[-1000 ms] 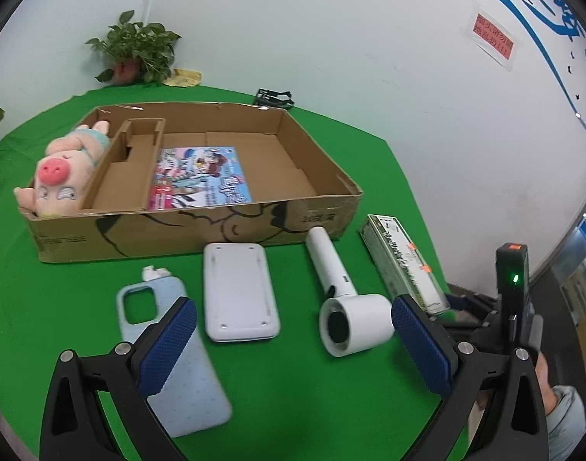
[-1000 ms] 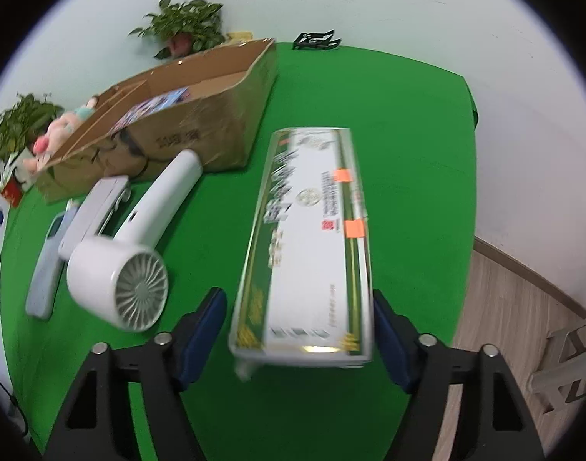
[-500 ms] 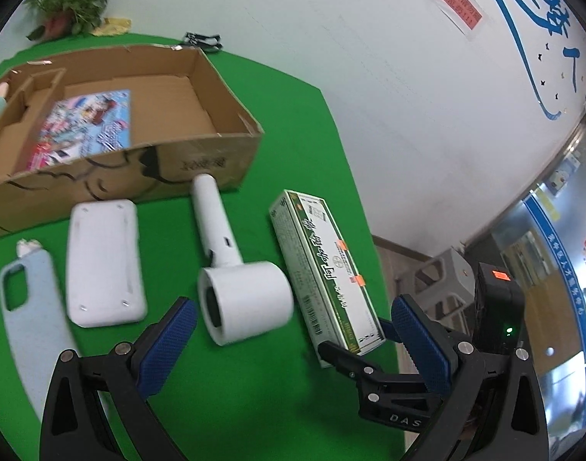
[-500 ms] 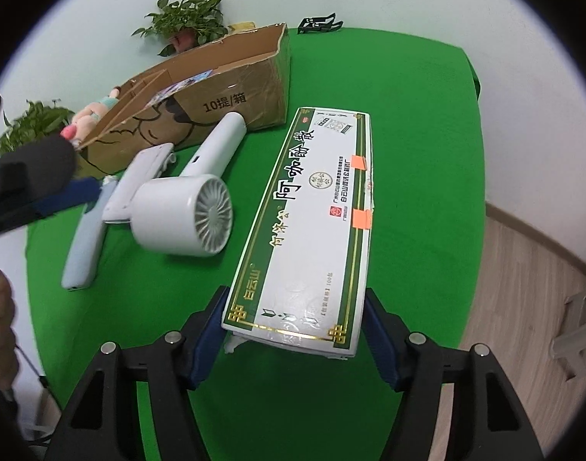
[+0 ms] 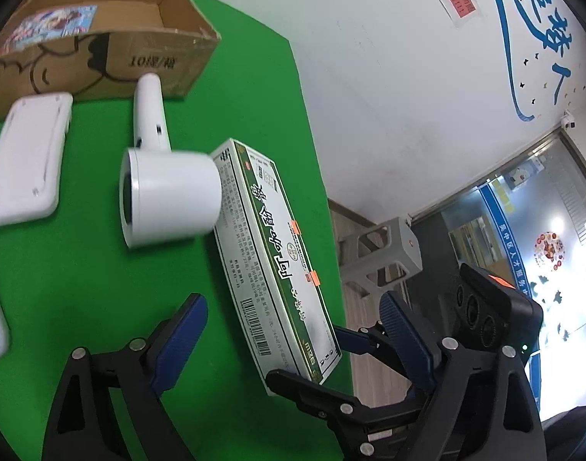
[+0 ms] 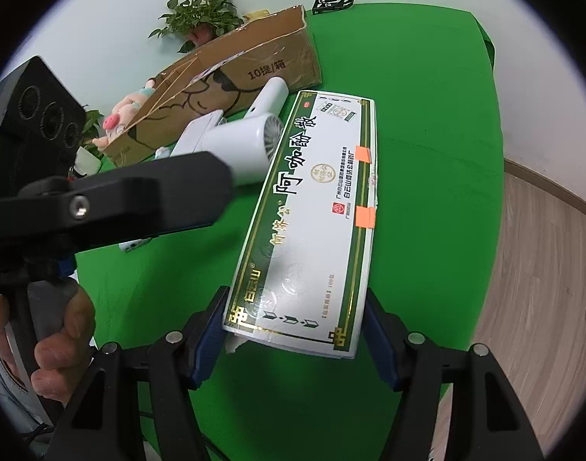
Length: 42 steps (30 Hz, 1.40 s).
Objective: Organize objects
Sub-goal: 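Lift the medicine box and carry it over the cardboard box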
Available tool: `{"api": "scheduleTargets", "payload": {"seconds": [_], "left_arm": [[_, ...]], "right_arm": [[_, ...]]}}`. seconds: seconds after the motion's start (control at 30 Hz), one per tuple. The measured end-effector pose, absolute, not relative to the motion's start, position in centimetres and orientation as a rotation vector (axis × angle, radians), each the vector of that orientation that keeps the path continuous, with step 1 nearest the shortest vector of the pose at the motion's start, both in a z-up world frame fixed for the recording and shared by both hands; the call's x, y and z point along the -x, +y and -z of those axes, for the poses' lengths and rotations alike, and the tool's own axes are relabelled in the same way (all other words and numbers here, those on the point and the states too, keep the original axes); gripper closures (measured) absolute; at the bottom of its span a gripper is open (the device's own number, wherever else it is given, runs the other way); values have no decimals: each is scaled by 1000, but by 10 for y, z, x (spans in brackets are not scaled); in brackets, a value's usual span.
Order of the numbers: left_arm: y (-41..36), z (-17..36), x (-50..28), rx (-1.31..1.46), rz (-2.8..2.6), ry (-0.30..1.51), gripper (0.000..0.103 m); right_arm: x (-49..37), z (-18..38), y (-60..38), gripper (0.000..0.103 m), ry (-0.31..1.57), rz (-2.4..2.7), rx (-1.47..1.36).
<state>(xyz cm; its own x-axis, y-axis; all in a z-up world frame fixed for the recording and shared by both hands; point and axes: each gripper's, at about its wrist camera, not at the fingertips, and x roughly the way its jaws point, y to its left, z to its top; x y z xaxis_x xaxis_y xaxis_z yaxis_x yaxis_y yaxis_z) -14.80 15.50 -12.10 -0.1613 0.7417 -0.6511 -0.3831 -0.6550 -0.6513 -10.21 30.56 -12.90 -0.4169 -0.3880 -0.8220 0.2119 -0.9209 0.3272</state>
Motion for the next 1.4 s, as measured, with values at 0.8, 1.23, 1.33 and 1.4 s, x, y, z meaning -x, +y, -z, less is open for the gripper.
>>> {"api": "scheduleTargets", "payload": {"seconds": [0.8,1.23,1.33,1.4], "left_arm": [[129,74,137,1231,-1979,-386,67],[98,124,155,1321,-1916,-577,57],[94,117,162,1283,-1941,-559,58],[91,109,166,1259,-1958,-547,59]], "right_arm": [[92,87,268,40,-3,2550,-1204],[104,102,242,41,-78,2334,-1279],[104,97,237,41,-53,2350,-1252],[107,91,236,41,-42,2362,-1225]]}}
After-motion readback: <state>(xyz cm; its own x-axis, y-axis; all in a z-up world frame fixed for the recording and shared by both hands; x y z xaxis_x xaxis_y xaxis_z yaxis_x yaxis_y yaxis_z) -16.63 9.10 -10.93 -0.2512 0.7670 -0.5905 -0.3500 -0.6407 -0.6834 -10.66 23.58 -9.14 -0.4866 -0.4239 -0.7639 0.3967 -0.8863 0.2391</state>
